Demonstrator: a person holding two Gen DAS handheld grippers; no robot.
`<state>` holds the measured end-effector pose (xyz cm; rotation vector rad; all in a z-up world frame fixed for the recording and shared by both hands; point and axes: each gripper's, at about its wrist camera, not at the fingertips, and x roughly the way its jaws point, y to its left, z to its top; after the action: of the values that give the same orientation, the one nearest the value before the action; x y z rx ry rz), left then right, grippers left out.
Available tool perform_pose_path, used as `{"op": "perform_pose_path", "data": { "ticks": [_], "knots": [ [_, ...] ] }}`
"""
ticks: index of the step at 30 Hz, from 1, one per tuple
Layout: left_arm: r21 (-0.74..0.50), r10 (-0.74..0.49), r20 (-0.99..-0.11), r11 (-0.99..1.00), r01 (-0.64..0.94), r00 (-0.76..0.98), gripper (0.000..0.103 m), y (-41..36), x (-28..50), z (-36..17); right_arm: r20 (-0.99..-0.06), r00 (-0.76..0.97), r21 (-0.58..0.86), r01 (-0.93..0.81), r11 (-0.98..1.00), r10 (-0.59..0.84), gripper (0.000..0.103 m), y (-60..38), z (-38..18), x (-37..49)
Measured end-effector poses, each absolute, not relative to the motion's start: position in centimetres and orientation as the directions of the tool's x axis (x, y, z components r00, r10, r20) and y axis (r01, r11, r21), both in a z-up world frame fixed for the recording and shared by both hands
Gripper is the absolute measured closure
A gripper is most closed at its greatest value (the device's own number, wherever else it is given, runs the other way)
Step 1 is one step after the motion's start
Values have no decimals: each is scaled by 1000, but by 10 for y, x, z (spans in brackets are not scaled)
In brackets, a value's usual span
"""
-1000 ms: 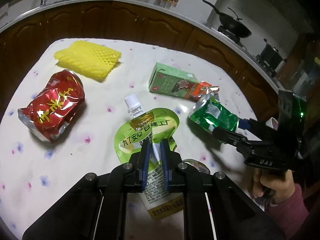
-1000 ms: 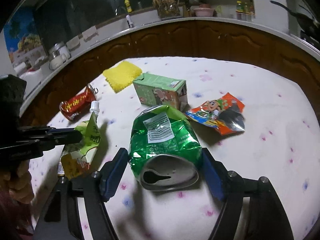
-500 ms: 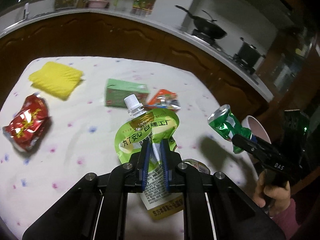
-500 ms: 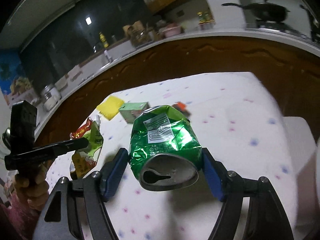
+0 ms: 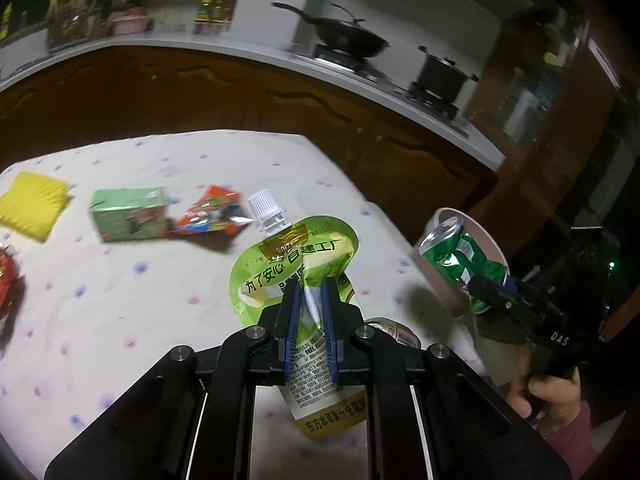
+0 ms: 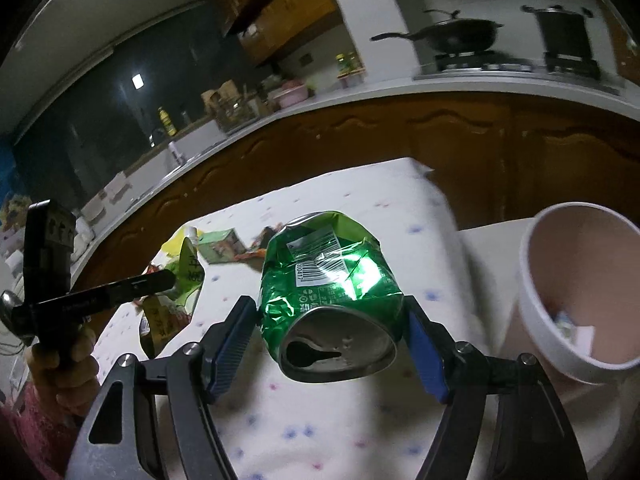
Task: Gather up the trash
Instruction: 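Carry the pouch and green can over the bin and open both tools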
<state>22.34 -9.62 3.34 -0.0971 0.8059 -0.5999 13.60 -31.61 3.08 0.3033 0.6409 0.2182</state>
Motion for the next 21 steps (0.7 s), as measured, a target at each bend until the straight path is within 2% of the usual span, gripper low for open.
{"op": "perform_pose_path", "data": {
  "ticks": [21],
  "knots": [
    [-271,-628,-625,732,625,464,93,-234,215,55,-535,840,356,135,925,83,29,-434,34,81]
  ]
}}
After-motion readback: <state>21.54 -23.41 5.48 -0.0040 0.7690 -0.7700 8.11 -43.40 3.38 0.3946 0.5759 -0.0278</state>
